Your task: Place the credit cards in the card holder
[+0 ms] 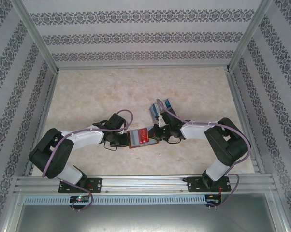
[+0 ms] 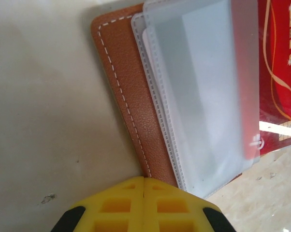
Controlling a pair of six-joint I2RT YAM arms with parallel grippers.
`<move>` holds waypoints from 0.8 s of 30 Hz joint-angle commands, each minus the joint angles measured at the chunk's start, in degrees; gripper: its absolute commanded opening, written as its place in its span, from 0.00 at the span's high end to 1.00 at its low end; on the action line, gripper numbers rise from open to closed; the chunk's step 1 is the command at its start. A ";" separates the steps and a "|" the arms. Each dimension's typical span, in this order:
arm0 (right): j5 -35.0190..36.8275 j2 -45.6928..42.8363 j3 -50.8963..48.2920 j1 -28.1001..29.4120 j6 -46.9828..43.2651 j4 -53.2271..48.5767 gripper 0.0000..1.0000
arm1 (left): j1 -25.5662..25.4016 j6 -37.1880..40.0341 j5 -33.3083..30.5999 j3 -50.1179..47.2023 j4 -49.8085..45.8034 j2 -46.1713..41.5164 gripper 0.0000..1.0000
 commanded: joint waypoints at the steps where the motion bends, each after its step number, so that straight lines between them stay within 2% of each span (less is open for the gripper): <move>1: 2.24 1.44 -0.66 1.85 2.23 1.98 1.00 | -0.60 0.65 -2.05 -0.42 -1.65 0.46 1.00; 17: -1.45 8.86 5.38 8.20 1.89 3.03 1.00 | -0.60 1.40 -2.53 -0.37 -2.18 -0.89 1.00; 24: -2.18 9.32 7.82 9.01 -2.40 -1.54 0.99 | -0.60 2.59 -3.41 0.16 -2.84 -0.32 1.00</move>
